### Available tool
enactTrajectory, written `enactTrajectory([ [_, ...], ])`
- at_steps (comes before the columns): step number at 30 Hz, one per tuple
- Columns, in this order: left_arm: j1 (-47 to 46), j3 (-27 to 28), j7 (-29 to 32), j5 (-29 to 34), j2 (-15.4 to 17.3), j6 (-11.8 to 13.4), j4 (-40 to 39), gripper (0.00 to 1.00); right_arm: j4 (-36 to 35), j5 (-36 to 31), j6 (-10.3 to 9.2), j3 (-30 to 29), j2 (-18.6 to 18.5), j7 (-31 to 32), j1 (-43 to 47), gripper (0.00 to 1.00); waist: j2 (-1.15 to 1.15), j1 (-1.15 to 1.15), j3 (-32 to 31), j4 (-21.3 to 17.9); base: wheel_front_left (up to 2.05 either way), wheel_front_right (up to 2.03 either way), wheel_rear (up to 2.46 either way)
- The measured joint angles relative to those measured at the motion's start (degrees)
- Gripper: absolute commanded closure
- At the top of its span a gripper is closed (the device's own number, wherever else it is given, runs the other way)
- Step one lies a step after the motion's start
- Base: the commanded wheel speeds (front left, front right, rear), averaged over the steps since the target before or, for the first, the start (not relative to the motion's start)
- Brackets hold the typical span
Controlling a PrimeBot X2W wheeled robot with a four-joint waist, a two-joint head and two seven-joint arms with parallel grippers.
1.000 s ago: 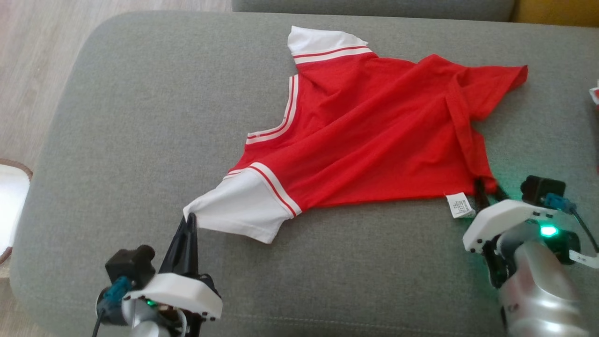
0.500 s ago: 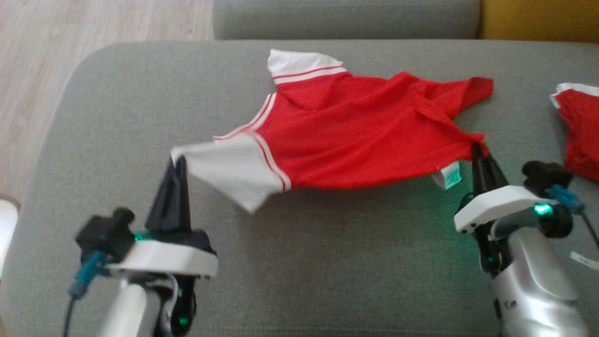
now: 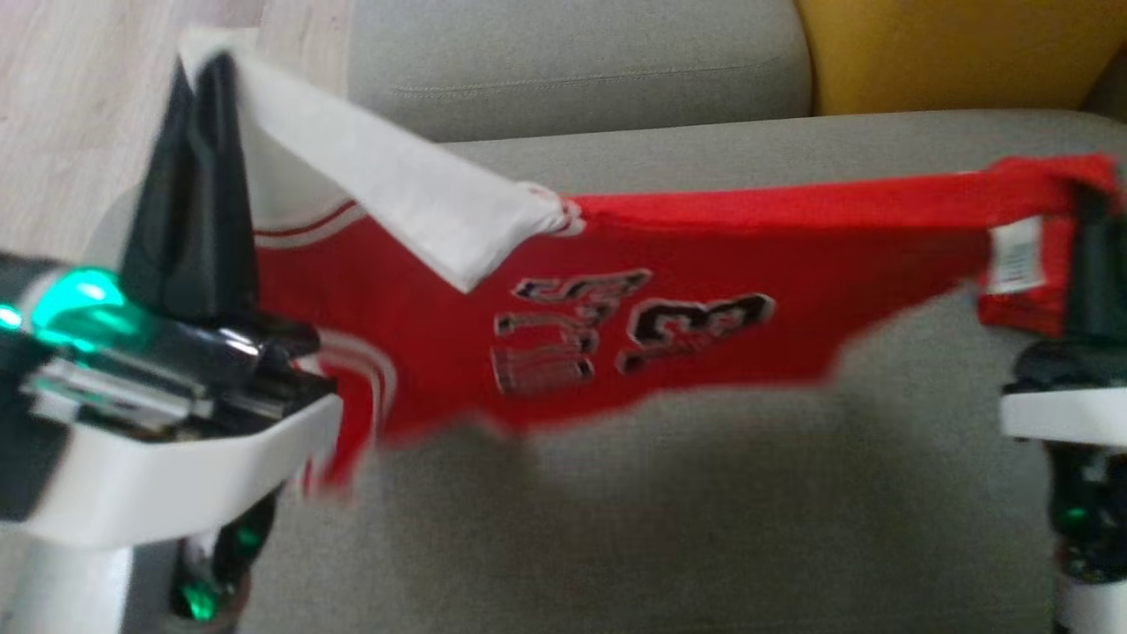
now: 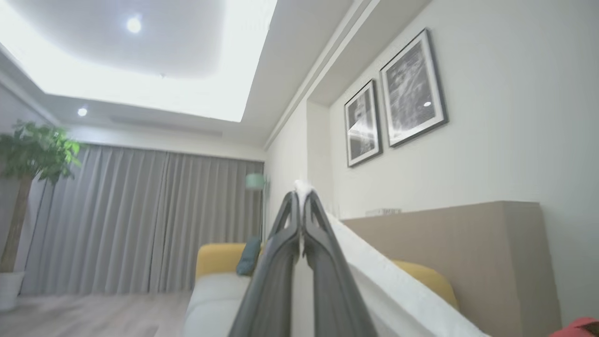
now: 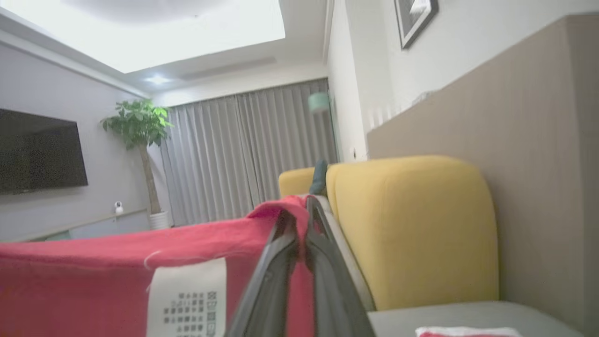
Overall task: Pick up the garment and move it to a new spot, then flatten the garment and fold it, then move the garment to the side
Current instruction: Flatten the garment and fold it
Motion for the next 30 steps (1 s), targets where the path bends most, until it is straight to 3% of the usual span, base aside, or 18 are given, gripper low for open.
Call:
enactTrajectory([
  [7, -11.07, 0.11, 5.46, 1.43, 2.52, -1.83, -4.69, 1.0, -17.18, -0.11, 0.0, -3.01, 1.02, 5.24, 1.57, 1.0, 0.0, 0.0, 0.48, -0.4, 0.0, 0.0, 0.0],
  [14, -19.15, 0.24, 8.44, 0.96, 3.54, -4.15, 5.23, 1.0, -20.11, -0.08, 0.0, -3.19, 1.22, 9.36, 1.09, 1.0, 0.0, 0.0, 3.67, -0.66, 0.0, 0.0, 0.0],
  [18, -24.34, -0.1, 8.76, 0.58, 3.63, -5.86, 14.11, 1.0, -13.86, 0.46, 0.0, -1.02, 1.18, 10.34, -4.94, 1.0, 0.0, 0.0, 7.1, -0.83, 0.0, 0.0, 0.0],
  [22, -35.09, -0.65, 8.38, 1.27, 3.42, -7.55, 25.33, 1.0, -2.77, 0.54, 0.0, 0.51, 0.56, 9.68, -19.59, 1.0, 0.0, 0.01, 11.18, -1.0, 0.0, 0.0, 0.0],
  [23, -41.96, -1.08, 7.53, 2.91, 3.39, -7.64, 31.71, 1.0, 4.27, -0.43, 0.0, 0.8, -0.02, 7.61, -28.92, 1.0, 0.0, 0.02, 13.26, -1.13, 0.0, 0.0, 0.0],
  [25, -48.49, -1.24, 5.97, 4.41, 3.21, -8.04, 37.82, 1.0, 11.74, -2.69, 0.0, 1.02, -0.59, 4.74, -37.74, 1.0, 0.0, 0.02, 15.17, -1.3, 0.0, 0.0, 0.0],
  [30, -60.59, -0.67, 0.07, 6.32, 1.56, -6.93, 50.92, 1.0, 29.86, -8.78, 0.0, -0.08, -0.15, -3.69, -53.16, 1.0, 0.0, 0.02, 19.36, -1.63, 0.0, 0.0, 0.0],
])
